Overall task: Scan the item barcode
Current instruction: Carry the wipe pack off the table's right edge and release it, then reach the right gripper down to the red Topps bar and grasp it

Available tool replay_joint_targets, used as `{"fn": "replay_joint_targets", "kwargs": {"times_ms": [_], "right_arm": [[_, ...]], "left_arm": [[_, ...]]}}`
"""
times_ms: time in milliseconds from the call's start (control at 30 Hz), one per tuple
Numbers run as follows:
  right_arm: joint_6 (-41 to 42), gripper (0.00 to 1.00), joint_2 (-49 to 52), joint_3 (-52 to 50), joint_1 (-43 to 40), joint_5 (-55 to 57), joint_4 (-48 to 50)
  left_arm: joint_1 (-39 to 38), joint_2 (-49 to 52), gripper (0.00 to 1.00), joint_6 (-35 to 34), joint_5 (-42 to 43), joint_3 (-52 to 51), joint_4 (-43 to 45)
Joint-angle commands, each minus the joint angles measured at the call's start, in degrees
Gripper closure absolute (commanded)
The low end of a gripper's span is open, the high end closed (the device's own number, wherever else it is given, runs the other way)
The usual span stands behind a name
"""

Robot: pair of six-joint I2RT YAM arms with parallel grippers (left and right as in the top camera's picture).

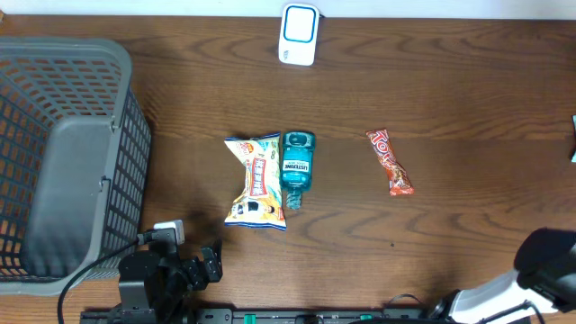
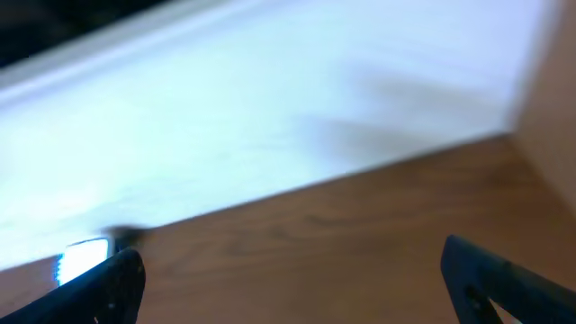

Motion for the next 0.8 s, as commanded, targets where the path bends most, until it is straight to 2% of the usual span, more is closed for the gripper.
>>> {"fn": "replay_joint_targets", "kwargs": {"times_ms": [0,400,767], "right_arm": [[3.06,0.01,-1.42,-0.15,6.56,-4.92,-1.03],[2.82,0.01,-4.17,-0.15,26.45,14.12,-8.13],[-6.6,0.01,-4.13,-0.9,41.92,32.33,-15.12]], "left_arm": [[-0.22,0.02,0.02,0.33,0.48,0.17,-0.63],[-0.22,0.02,0.02,0.33,0.48,0.17,-0.63],[-0.22,0.02,0.02,0.33,0.48,0.17,-0.63]]}}
